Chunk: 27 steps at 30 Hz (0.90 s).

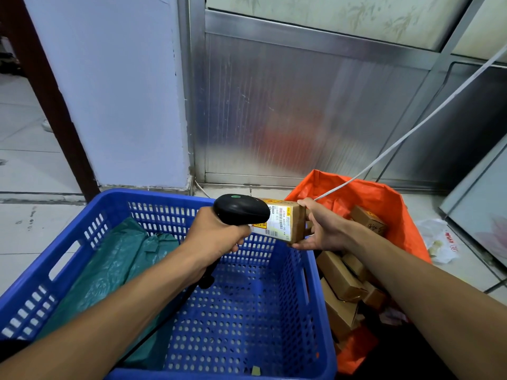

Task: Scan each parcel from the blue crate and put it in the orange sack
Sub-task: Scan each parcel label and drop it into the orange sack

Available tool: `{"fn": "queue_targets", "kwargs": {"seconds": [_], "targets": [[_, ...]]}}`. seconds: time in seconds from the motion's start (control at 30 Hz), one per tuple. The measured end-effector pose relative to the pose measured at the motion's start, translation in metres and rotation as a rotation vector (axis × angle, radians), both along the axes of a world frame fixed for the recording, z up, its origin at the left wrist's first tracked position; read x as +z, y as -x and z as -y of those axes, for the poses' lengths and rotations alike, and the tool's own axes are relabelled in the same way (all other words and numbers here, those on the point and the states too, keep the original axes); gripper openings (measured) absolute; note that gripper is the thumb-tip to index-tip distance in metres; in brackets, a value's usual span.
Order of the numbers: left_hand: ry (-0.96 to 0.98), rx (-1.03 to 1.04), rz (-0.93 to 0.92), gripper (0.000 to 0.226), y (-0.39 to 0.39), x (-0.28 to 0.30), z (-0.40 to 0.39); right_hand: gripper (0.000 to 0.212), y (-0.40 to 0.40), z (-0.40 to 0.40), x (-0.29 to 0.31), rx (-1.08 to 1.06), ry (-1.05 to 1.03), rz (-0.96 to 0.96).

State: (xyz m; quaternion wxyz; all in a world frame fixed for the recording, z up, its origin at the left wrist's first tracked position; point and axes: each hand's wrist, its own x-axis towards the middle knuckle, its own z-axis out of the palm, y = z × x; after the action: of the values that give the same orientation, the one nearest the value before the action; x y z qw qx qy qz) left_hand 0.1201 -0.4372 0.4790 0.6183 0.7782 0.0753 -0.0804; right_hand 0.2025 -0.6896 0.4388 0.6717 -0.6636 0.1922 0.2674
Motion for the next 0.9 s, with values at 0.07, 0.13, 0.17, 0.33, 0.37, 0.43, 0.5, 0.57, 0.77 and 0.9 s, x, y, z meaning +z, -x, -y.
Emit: {"fn": "queue_targets", "kwargs": {"seconds": [0.07,0.13,0.17,0.33,0.37,0.43,0.5,0.57,0.77,0.9], "targets": [[-0.016,-0.002,0.003,0.008,0.0,0.0,0.0,0.052,-0.002,0.001,-0.002,-0.004,-0.005,-0.004],[-0.038,-0.005,0.003,0.007,0.0,-0.001,0.0,0.056,-0.003,0.001,-0.003,-0.016,-0.01,-0.014],[-0.05,-0.008,0.001,0.007,0.0,-0.001,0.0,0.057,-0.003,0.001,-0.004,-0.02,-0.011,-0.021],[-0.135,-0.031,-0.006,0.006,-0.002,-0.004,0.0,0.058,-0.004,0.002,-0.004,-0.007,-0.005,-0.034],[-0.161,-0.039,-0.005,0.007,-0.002,-0.003,0.0,0.058,-0.004,0.002,-0.004,-0.006,-0.004,-0.035],[-0.229,-0.047,0.005,0.021,0.0,-0.001,-0.001,0.058,-0.003,0.002,-0.004,-0.003,0.001,-0.044],[-0.327,-0.049,0.036,0.028,0.001,0.002,-0.002,0.055,-0.002,0.001,-0.003,0.004,0.023,-0.047],[-0.409,-0.061,0.079,0.023,0.003,0.004,-0.002,0.055,-0.002,0.001,-0.002,0.007,0.042,-0.048],[-0.687,-0.1,0.23,0.014,0.006,0.009,-0.001,0.055,-0.006,0.003,-0.007,0.008,0.122,-0.072],[-0.837,-0.169,0.312,0.013,0.009,0.014,-0.002,0.057,-0.006,0.004,-0.007,0.04,0.182,-0.122]]}}
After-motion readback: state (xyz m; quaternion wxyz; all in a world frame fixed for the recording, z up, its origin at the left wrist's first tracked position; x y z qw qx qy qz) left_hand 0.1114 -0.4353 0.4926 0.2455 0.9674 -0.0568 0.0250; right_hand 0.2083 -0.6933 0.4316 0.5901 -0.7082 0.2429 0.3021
